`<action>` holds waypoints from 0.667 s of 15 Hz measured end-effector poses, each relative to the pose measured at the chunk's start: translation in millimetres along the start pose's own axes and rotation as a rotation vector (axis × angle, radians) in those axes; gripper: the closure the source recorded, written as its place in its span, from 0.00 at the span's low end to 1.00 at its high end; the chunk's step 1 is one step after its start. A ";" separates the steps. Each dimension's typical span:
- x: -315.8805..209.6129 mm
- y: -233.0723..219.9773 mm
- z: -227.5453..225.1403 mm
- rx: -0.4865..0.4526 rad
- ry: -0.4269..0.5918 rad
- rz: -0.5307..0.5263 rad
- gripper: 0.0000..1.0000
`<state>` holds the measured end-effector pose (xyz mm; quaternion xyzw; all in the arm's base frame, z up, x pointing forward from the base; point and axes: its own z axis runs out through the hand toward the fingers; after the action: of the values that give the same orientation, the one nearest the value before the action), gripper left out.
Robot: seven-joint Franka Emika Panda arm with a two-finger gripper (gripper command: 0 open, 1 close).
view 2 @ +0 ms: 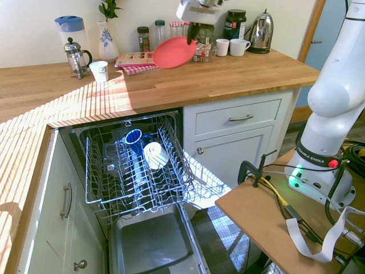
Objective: Put the plate in the dishwasher
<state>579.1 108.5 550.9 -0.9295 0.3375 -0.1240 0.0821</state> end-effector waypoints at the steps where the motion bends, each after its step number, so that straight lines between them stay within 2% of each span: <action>1: -37.4 -40.7 -19.6 -0.036 0.041 -0.048 1.00; 3: -127.3 -112.2 -36.6 -0.101 0.131 -0.145 1.00; 5: -206.3 -158.8 -8.5 -0.166 0.215 -0.256 1.00; 7: -263.4 -176.8 48.3 -0.241 0.278 -0.379 1.00; 10: -344.7 -164.0 115.6 -0.343 0.338 -0.563 1.00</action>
<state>456.1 464.2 418.8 -0.9525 0.0933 -0.2354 -0.1690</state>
